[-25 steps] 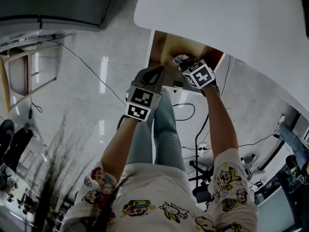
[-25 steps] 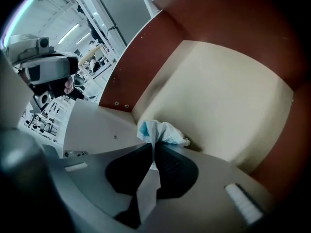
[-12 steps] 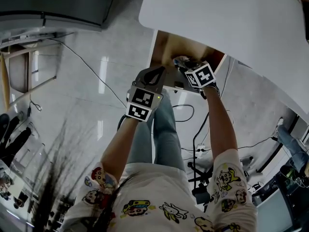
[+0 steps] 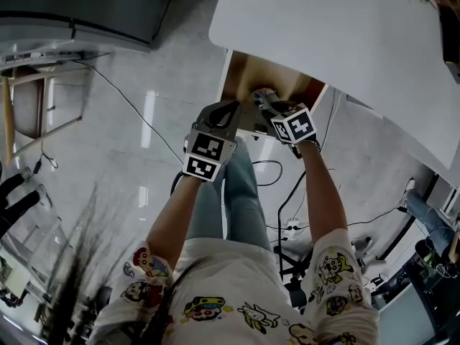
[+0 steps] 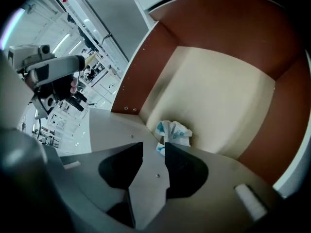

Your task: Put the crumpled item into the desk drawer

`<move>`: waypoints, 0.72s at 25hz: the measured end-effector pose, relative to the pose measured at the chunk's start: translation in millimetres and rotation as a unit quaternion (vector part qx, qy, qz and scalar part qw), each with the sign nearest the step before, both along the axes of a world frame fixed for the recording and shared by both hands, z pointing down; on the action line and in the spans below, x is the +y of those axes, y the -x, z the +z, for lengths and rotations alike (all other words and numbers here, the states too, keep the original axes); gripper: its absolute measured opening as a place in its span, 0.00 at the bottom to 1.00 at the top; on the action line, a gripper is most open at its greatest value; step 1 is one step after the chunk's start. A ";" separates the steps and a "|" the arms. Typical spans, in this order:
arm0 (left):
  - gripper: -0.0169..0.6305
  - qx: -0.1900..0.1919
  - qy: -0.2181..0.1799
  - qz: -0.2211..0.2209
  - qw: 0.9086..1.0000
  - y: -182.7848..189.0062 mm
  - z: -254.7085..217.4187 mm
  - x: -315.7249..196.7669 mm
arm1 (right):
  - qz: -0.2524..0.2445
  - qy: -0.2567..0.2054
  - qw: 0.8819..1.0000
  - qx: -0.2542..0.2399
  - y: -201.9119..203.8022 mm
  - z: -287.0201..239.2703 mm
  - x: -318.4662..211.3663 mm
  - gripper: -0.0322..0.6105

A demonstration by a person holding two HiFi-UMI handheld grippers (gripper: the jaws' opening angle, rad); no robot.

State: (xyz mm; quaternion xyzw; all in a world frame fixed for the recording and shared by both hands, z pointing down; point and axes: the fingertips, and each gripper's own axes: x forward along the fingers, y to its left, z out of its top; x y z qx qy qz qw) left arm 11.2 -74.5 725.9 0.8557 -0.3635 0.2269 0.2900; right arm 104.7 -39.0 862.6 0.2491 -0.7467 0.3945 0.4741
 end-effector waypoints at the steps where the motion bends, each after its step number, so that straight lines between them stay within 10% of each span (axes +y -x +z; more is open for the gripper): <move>1: 0.03 0.000 -0.003 -0.001 1.000 0.9 -4.8 -0.7 | 0.000 -0.003 1.000 -0.003 1.9 -6.1 1.8 0.29; 18: 0.03 0.012 -0.061 -0.019 0.998 7.6 -126.2 -12.7 | 0.029 -0.143 0.987 -0.065 15.2 -180.8 -27.6 0.28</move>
